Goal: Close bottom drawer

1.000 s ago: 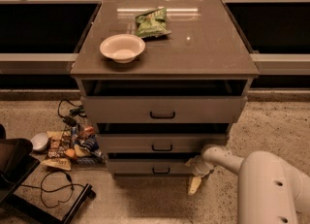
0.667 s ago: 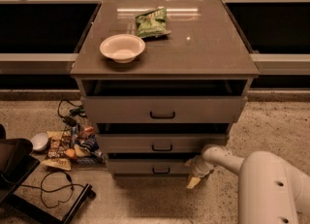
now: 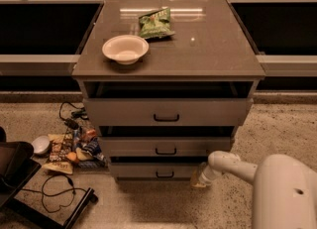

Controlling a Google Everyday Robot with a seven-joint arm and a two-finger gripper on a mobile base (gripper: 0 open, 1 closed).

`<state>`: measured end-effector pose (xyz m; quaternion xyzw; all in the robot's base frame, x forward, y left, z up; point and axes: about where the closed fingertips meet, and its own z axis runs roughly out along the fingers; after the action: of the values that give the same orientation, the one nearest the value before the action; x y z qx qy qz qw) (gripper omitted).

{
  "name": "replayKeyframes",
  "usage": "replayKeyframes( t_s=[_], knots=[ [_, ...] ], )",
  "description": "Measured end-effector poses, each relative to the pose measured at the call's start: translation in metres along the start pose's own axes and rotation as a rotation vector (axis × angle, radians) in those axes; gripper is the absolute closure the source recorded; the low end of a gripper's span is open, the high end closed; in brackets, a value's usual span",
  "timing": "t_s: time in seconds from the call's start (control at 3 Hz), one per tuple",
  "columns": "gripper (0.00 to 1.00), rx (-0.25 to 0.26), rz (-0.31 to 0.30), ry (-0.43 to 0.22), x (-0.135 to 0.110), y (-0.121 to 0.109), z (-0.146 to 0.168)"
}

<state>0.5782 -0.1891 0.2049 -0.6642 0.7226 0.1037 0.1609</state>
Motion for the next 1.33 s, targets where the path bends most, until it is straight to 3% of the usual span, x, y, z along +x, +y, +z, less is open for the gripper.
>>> replayKeyframes(
  t_s=[0.33, 0.67, 1.0, 1.33],
  knots=[
    [0.96, 0.152, 0.085, 0.035, 0.032, 0.003, -0.087],
    [1.00, 0.280, 0.134, 0.070, 0.053, 0.025, -0.169],
    [1.00, 0.302, 0.126, 0.110, 0.048, 0.070, -0.211],
    [1.00, 0.248, 0.065, 0.151, 0.022, 0.123, -0.220]
  ],
)
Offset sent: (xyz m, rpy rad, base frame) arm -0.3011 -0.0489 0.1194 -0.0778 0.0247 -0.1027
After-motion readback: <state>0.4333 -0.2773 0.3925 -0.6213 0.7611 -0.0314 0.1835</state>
